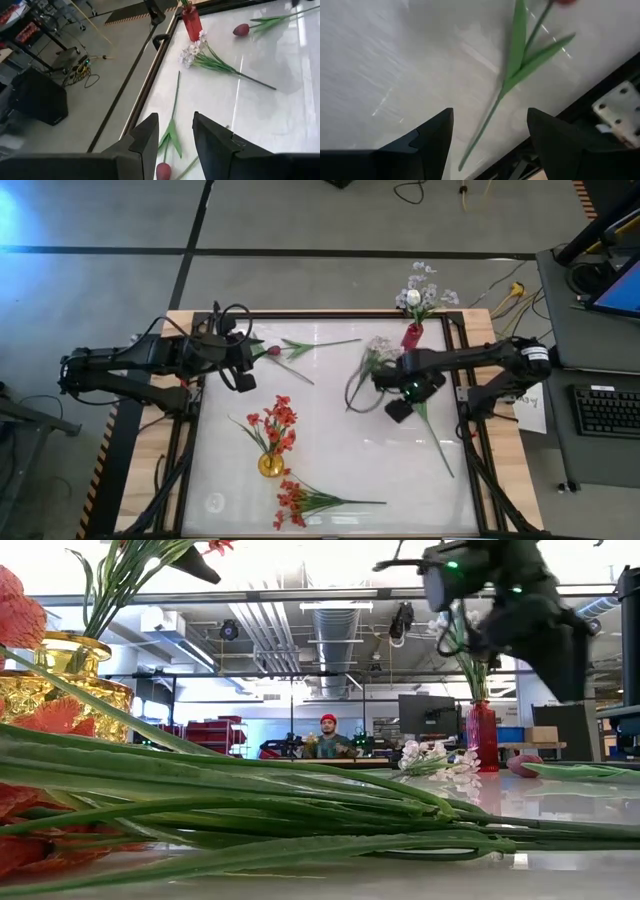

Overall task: Sort flowers into vase by color
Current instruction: Put the bottom red tulip into the yellow vase

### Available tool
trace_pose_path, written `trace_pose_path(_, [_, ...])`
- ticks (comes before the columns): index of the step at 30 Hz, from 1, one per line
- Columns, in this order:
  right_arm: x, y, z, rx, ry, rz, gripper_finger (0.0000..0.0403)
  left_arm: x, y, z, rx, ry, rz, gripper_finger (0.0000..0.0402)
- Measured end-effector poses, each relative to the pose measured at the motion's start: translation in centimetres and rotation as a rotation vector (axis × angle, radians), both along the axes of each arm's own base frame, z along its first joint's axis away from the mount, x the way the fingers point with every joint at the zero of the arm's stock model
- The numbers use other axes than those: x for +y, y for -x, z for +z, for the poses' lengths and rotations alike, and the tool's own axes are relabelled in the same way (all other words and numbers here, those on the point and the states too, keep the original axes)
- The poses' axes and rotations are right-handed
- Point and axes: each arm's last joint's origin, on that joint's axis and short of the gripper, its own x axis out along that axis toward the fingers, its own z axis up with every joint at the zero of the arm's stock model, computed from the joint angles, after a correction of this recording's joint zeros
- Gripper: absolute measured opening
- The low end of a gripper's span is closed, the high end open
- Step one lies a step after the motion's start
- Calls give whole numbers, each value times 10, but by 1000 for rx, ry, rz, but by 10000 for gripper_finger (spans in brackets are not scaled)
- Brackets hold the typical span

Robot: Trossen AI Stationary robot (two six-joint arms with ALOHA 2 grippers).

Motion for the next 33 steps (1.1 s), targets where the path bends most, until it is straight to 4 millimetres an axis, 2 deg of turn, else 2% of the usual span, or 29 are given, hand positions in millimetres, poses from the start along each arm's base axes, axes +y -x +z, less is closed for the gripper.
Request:
trace_pose_path(3, [6, 14, -12, 23, 21, -16, 247, 0, 0, 0, -18, 18, 11, 106])
trace_pose_path(9, [6, 40, -44, 27, 83, -20, 247, 0, 0, 0, -46, 61, 38, 106])
trace_pose_path(14, [7, 50, -73, -17, 77, -38, 243, 0, 2, 2, -54, 61, 38, 106])
trace_pose_path(18, [7, 52, -85, -48, 77, -44, 223, 0, 5, 6, -83, 49, 37, 106])
trace_pose_path(23, [7, 51, -88, -73, 83, -42, 164, 0, 12, 14, -152, 49, 37, 106])
trace_pose_path(30, [6, 48, -88, -118, 115, 3, 35, -1, 17, 31, -335, 74, 37, 106])
trace_pose_path(33, [7, 49, -83, -142, 160, 32, 19, -3, 15, 35, -372, 100, -34, 106])
